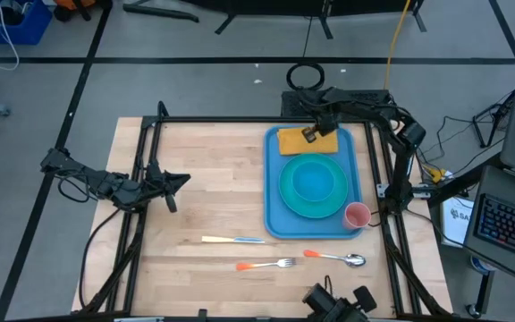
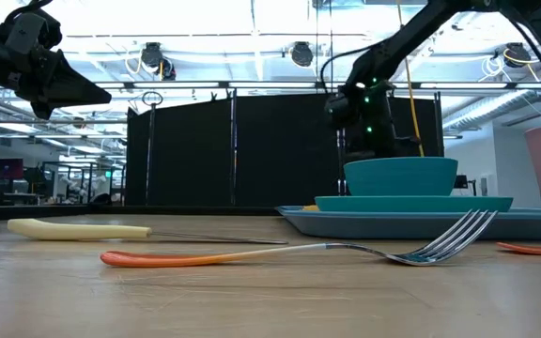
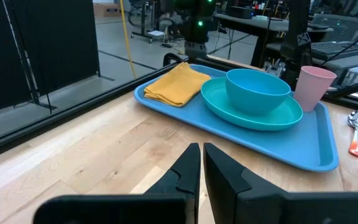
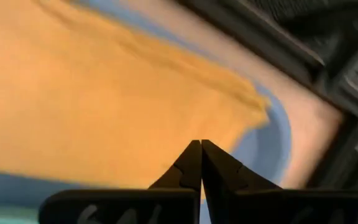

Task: Set up tray
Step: Put the yellow table napkin to the left of the green plate on the blue serving tray

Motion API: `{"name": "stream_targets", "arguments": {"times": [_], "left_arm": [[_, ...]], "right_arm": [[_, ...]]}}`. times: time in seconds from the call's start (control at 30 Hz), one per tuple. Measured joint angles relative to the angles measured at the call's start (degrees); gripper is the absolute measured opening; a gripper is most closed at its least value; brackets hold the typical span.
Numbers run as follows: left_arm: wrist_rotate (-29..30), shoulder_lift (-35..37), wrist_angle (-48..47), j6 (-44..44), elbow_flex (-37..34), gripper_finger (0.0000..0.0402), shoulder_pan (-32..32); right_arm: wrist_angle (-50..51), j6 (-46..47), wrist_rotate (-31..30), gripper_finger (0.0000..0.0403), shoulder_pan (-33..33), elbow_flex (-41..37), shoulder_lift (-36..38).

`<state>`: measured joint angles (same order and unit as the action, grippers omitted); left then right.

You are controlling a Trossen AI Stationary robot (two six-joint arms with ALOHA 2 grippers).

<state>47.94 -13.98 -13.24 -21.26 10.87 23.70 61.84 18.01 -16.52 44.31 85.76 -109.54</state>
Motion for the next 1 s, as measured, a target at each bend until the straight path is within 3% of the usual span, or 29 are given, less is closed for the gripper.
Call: {"name": "stream_targets", "arguments": {"times": [0.13, 1.0], "left_arm": [[0.00, -0.01, -0.01, 0.00, 0.00, 0.0024, 0.00], [0.00, 0.00, 0.00, 0.00, 0.00, 0.0024, 0.00]], "right_arm": [[-4.76, -0.89, 4.81, 0.0000, 1.25, 0.00, -0.08], [-9.83, -0.26, 9.17, 0.0000, 5.08, -7.47, -2.36]]}}
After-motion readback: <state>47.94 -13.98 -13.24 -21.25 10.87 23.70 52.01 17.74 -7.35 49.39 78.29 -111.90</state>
